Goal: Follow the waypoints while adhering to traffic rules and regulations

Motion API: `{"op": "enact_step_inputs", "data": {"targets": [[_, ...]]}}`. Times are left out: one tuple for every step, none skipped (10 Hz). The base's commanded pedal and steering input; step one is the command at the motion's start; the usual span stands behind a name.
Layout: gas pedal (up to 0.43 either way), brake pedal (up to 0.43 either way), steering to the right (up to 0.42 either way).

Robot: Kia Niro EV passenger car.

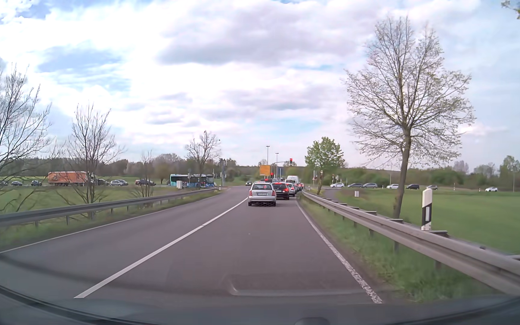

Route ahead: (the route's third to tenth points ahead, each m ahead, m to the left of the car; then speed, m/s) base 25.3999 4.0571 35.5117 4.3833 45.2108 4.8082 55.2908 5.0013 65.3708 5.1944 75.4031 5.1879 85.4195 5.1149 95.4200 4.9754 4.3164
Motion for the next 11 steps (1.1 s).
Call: {"op": "enact_step_inputs", "data": {"targets": [[0.000, 0.152, -0.001], [0.000, 0.146, -0.001], [0.000, 0.140, -0.001], [0.000, 0.134, -0.001], [0.000, 0.122, -0.001], [0.000, 0.110, -0.001], [0.000, 0.104, -0.001], [0.000, 0.104, -0.001], [0.000, 0.098, -0.001], [0.000, 0.091, -0.001], [0.000, 0.079, -0.001]]}}
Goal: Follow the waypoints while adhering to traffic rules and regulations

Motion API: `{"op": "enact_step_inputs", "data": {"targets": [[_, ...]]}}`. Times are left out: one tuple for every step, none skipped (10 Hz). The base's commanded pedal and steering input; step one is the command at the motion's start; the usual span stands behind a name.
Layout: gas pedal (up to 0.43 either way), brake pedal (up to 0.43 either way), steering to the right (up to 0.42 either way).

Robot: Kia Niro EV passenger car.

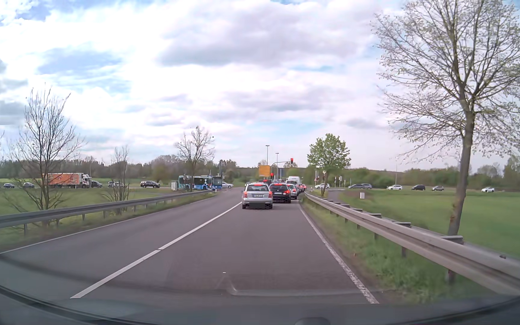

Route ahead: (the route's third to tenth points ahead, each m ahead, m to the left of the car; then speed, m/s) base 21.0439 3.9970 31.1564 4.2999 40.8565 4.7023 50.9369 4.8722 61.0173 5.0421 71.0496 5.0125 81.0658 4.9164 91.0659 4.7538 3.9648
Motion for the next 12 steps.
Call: {"op": "enact_step_inputs", "data": {"targets": [[0.000, 0.085, -0.001], [0.000, 0.079, -0.001], [0.000, 0.079, -0.001], [0.000, 0.079, -0.003], [0.000, 0.079, -0.010], [0.000, 0.085, -0.014], [0.000, 0.085, -0.011], [0.000, 0.091, -0.005], [0.000, 0.091, -0.003], [0.000, 0.098, -0.003], [0.000, 0.098, -0.003], [0.000, 0.104, -0.002]]}}
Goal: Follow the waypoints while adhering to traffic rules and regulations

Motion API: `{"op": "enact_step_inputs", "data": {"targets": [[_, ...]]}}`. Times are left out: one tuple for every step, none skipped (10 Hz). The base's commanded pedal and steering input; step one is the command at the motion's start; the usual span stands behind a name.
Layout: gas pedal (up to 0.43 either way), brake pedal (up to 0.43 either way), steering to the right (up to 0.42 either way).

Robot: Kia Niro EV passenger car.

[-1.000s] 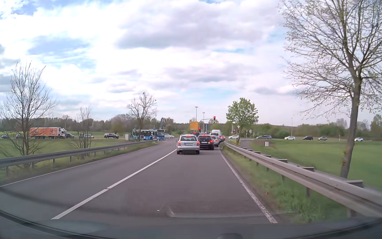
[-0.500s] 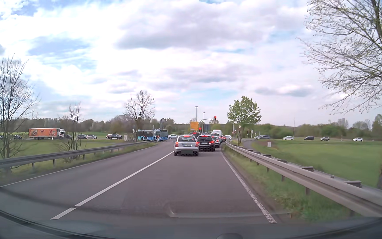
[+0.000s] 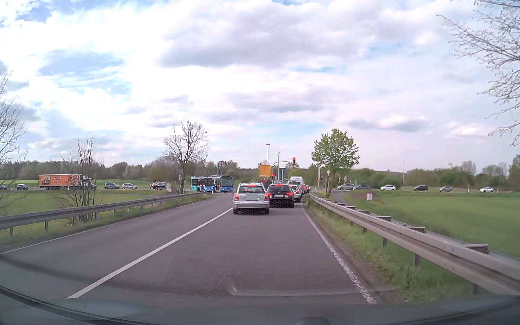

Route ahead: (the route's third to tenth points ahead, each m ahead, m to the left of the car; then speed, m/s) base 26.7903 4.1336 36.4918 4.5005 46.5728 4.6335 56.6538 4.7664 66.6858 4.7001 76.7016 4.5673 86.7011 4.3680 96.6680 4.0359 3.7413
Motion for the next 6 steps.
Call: {"op": "enact_step_inputs", "data": {"targets": [[0.000, 0.104, -0.002], [0.000, 0.104, -0.002], [0.000, 0.110, -0.002], [0.000, 0.110, -0.002], [0.000, 0.110, -0.002], [0.000, 0.110, -0.002]]}}
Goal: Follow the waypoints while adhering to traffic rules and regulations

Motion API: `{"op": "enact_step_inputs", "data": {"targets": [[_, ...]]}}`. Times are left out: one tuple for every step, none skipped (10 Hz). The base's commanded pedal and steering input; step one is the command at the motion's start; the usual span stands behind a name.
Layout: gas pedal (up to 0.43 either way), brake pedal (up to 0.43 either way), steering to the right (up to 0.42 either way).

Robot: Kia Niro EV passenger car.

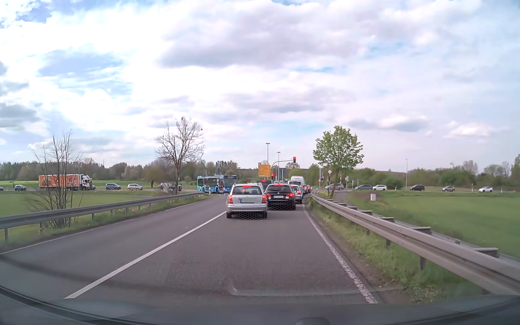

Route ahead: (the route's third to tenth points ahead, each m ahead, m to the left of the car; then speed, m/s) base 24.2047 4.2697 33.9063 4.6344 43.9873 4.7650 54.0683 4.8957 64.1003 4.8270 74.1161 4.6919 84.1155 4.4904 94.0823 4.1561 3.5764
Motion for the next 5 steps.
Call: {"op": "enact_step_inputs", "data": {"targets": [[0.000, 0.116, -0.002], [0.000, 0.134, -0.002], [0.000, 0.140, -0.001], [0.000, 0.146, -0.002], [0.000, 0.159, -0.001]]}}
